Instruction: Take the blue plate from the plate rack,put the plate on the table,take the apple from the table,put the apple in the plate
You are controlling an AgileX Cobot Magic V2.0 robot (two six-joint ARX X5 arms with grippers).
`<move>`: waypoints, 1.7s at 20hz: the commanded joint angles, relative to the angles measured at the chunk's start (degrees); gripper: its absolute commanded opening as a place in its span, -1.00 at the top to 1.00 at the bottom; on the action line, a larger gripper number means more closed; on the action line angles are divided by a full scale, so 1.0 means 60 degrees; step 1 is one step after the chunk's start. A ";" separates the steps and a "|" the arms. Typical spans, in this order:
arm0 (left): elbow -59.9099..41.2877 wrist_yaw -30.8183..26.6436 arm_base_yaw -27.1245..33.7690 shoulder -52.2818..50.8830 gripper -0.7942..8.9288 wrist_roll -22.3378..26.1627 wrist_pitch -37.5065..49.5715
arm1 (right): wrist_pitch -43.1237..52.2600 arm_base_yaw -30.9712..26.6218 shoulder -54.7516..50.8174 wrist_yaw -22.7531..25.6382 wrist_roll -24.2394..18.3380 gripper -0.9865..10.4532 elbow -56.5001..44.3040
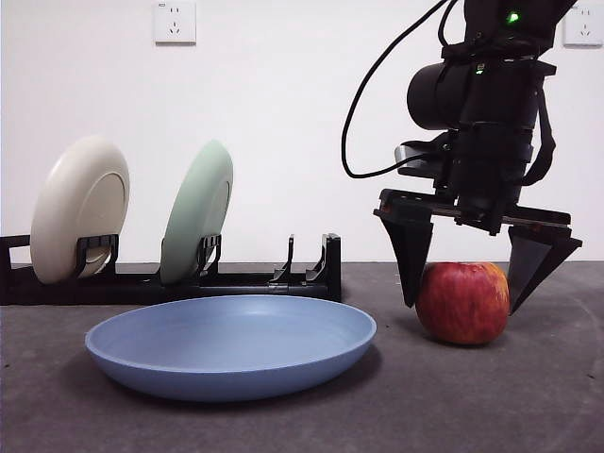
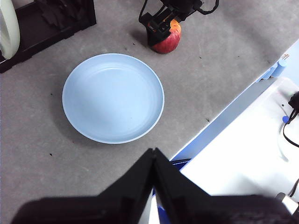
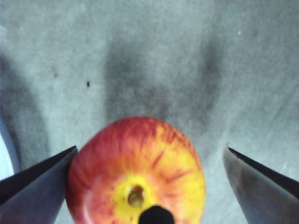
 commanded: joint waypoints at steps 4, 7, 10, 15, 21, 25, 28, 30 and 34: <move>0.0011 -0.0069 0.0029 -0.0029 0.85 -0.0066 -0.0040 | -0.0375 0.0058 0.0073 -0.0062 0.0211 0.78 -0.0004; 0.0011 -0.0066 0.0029 -0.0029 0.85 -0.0066 -0.0087 | -0.0616 0.0062 0.0058 -0.0055 0.0204 0.78 0.0062; 0.0011 -0.0062 0.0029 -0.0029 0.85 -0.0073 -0.0306 | -0.1545 0.0069 -0.0149 0.0015 0.0197 0.78 0.0474; 0.0011 -0.0066 0.0029 -0.0025 0.85 -0.0131 -0.0353 | -0.2335 0.0718 -0.0878 -0.0787 0.0386 0.77 0.1592; 0.0011 -0.0069 0.0029 -0.0022 0.85 -0.0131 -0.0353 | -0.0852 0.2900 -0.0863 -0.0772 0.1122 0.75 0.1949; 0.0011 -0.0062 0.0029 -0.0022 0.85 -0.0138 -0.0361 | 0.0412 0.4320 -0.0856 0.0255 0.1705 0.59 0.1949; 0.0011 -0.0029 0.0029 -0.0022 0.85 -0.0248 -0.0368 | 0.0561 0.4965 -0.0754 0.1275 0.1672 0.60 0.1949; 0.0011 -0.0022 0.0029 -0.0029 0.85 -0.0259 -0.0379 | 0.0441 0.5042 -0.0517 0.1366 0.1672 0.60 0.1949; 0.0011 0.0047 0.0025 -0.0029 0.85 -0.0291 -0.0386 | 0.0364 0.5034 0.0324 0.1297 0.1676 0.60 0.1949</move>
